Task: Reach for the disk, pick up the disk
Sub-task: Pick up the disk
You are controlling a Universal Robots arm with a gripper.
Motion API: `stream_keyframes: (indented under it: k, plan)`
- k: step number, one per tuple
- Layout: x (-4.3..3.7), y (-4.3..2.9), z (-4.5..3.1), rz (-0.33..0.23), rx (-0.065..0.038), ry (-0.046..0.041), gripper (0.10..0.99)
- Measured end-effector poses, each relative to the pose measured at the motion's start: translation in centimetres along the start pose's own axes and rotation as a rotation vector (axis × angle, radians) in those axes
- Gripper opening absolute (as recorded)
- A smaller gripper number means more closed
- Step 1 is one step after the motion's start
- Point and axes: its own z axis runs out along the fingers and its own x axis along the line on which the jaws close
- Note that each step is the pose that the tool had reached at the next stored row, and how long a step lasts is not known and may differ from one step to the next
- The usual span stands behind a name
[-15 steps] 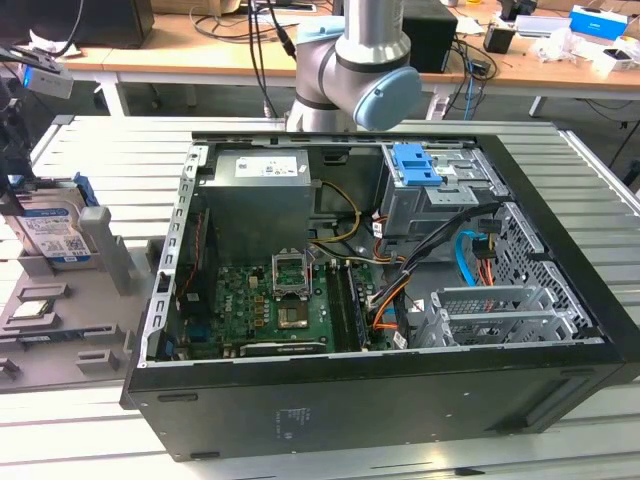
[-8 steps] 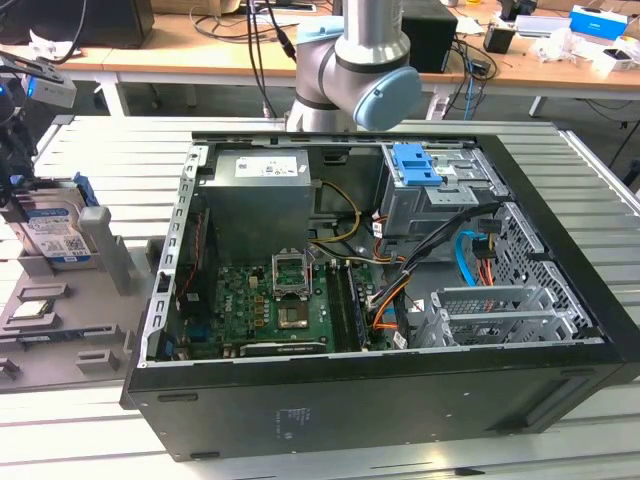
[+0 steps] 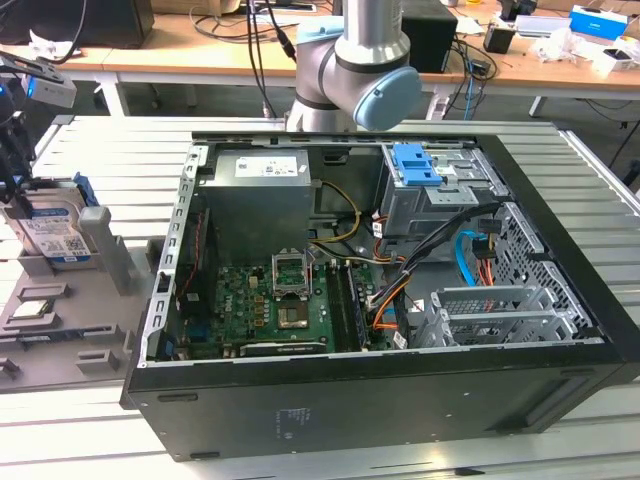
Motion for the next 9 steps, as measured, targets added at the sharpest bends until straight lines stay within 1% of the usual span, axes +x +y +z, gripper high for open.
stream_keyframes:
  k: [9]
  plan:
    - [0.00, 0.00, 0.00, 0.000, 0.000, 0.0006, 0.365]
